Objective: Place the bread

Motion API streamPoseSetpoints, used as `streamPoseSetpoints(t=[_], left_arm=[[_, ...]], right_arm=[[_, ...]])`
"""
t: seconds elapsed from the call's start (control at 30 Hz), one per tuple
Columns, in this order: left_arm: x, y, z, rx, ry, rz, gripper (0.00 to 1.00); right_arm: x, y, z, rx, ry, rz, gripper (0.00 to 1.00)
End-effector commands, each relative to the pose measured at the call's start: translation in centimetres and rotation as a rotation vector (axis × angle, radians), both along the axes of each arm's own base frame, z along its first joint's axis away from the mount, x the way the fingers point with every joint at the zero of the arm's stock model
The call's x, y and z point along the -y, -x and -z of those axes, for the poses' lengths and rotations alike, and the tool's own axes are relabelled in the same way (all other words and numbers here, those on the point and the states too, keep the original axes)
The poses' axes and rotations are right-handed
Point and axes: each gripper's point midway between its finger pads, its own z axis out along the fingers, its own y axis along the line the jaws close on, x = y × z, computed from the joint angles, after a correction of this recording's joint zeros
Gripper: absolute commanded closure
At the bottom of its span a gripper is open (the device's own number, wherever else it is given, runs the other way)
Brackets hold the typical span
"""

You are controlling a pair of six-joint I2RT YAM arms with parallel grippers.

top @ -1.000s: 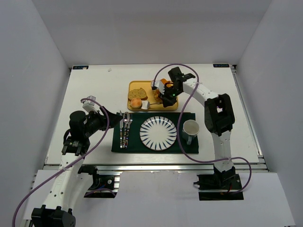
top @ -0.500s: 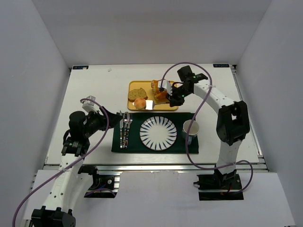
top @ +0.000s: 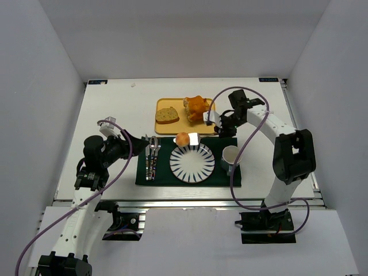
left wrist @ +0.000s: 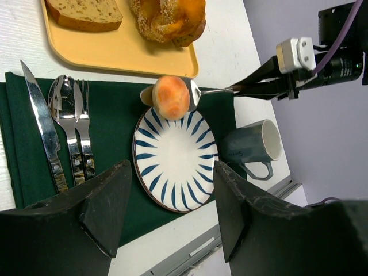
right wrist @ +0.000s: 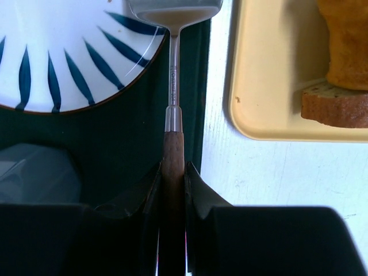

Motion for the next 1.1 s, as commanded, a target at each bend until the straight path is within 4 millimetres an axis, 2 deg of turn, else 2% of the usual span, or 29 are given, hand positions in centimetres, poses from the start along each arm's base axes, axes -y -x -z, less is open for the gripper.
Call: streamPoseSetpoints(t=[0.0, 0.17, 0.23, 0.27, 0.4, 0.47, 0.5, 0.67, 0.93, 1.07], left_arm=[[0.1, 0.2, -1.2, 0.024, 0.002, 0.003, 0.32], [0.1, 0.2, -1.3, 0.025, 0.004, 0.001, 0.32], [0.1, 0.2, -1.2, 0.023, 0.005, 0.001, 0.32], [0.1, 0.2, -1.2, 0.024, 0.005, 0.001, 0.32], [0.1, 0.2, -1.2, 0.023, 0.007, 0.0, 0.32], [0.1, 0.2, -1.2, 0.025, 0.007, 0.0, 0.32], [0.1, 0.2, -1.2, 0.026, 0.007, 0.0, 0.32], [0.1, 0.1, -1.1, 0.025, 0.006, -0.001, 0.32], [0.1, 0.2, -1.0, 0.027, 0.008, 0.0, 0.32], [0.1, 0.2, -0.9, 0.025, 0.008, -0.002, 0.32]], right_arm=[[-0.7, -0.8, -2.5, 0.149, -0.051, -0.081, 1.0], [-0.7, -2.0, -3.6, 0.316, -0.061, -0.131, 1.0], [-0.6, -1.9, -3.5, 0.357, -0.061, -0.143, 1.0], [-0.7, -2.6, -4.1, 0.41, -0.065, -0.145, 1.0], [-0.7, -3.1, -4.8, 0.523, -0.06, -0.184, 1.0], [-0.5, -2.8, -4.3, 0.543, -0.05, -0.209, 1.0], [-0.6, -3.1, -5.0, 0.583, -0.051, -0.216, 1.0], [-0.4, -3.2, -4.5, 0.608, -0.035, -0.234, 1.0], [-0.3, -3.3, -5.3, 0.626, -0.059, -0.203, 1.0], [-0.6, -4.3, -7.5, 0.563, -0.151, -0.075, 1.0]])
